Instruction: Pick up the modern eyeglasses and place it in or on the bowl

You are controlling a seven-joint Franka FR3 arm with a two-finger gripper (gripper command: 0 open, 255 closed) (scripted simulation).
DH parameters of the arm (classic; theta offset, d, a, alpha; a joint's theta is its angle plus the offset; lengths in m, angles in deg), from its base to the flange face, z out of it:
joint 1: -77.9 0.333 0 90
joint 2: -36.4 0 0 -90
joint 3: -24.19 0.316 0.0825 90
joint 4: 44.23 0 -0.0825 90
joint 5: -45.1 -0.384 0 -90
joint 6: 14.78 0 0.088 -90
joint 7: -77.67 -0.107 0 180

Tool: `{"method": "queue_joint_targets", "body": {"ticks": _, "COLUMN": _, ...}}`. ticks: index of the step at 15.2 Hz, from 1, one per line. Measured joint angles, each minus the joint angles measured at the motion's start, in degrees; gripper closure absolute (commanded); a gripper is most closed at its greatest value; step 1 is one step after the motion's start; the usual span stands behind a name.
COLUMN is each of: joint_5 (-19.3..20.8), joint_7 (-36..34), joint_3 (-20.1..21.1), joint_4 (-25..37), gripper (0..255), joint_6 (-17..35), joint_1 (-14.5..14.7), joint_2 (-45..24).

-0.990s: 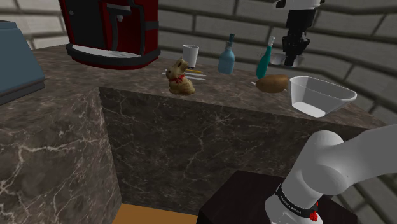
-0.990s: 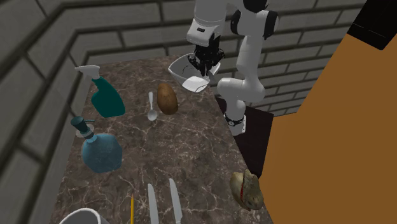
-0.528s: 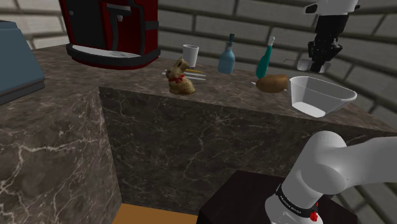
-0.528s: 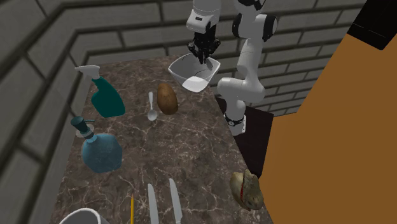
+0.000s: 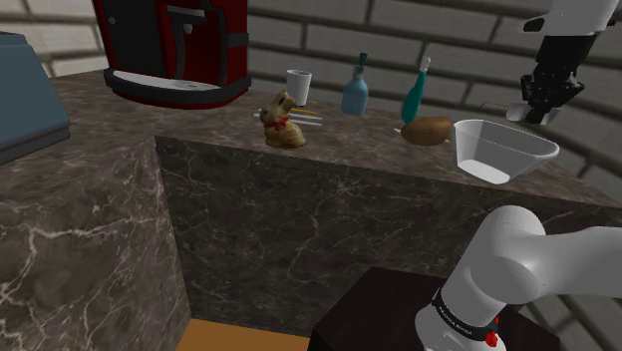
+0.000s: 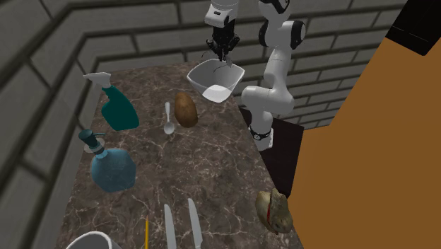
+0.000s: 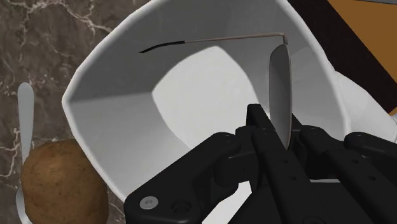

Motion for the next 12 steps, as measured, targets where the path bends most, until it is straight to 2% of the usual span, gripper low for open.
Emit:
{"method": "queue_joint_targets", "body": {"ticks": 9, "joint_5": 1.24, "joint_7": -1.31, "joint_3": -1.43, "joint_4": -9.27, "gripper": 255, "joint_6": 3.7, "joint_1": -0.73, "joint_2": 5.56}}
{"method": "queue_joint_targets", "body": {"ticks": 12, "joint_5": 1.36, "joint_7": -1.53, "joint_3": -1.6, "joint_4": -10.48, "gripper": 255, "joint_6": 4.19, "joint_1": -0.84, "joint_2": 6.26}}
